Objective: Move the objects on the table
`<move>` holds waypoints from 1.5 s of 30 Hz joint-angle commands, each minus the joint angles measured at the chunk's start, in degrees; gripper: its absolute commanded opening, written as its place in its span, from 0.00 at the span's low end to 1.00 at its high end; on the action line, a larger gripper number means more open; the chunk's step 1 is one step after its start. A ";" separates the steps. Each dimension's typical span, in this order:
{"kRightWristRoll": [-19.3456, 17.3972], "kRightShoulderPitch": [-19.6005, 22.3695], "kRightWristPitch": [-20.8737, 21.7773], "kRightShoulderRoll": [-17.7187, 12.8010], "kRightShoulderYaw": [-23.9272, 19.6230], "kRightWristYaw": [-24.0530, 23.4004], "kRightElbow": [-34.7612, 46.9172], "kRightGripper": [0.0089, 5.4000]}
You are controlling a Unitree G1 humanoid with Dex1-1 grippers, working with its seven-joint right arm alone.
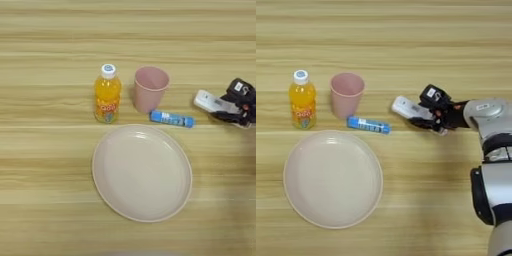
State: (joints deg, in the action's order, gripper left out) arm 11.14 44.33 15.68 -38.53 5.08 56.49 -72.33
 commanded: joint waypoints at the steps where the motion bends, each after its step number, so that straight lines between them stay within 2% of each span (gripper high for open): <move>1: -0.27 3.58 0.72 -1.18 -0.69 -2.21 1.37 0.54; 15: 1.09 2.44 0.74 -0.02 -0.01 -2.67 0.02 0.53; 16: 1.15 2.42 0.79 -0.01 0.02 -2.73 0.00 0.60; 29: -0.38 4.17 1.98 0.79 -1.79 -4.20 0.56 0.83; 36: -2.41 5.63 3.99 1.42 -3.49 -2.55 2.71 0.96; 38: -2.91 6.11 4.82 1.46 -3.96 -2.57 3.96 0.98; 45: -7.94 5.18 5.72 2.08 -6.63 2.41 12.88 0.99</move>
State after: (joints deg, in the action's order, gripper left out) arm 5.91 45.12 20.59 -34.70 -0.02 59.08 -65.61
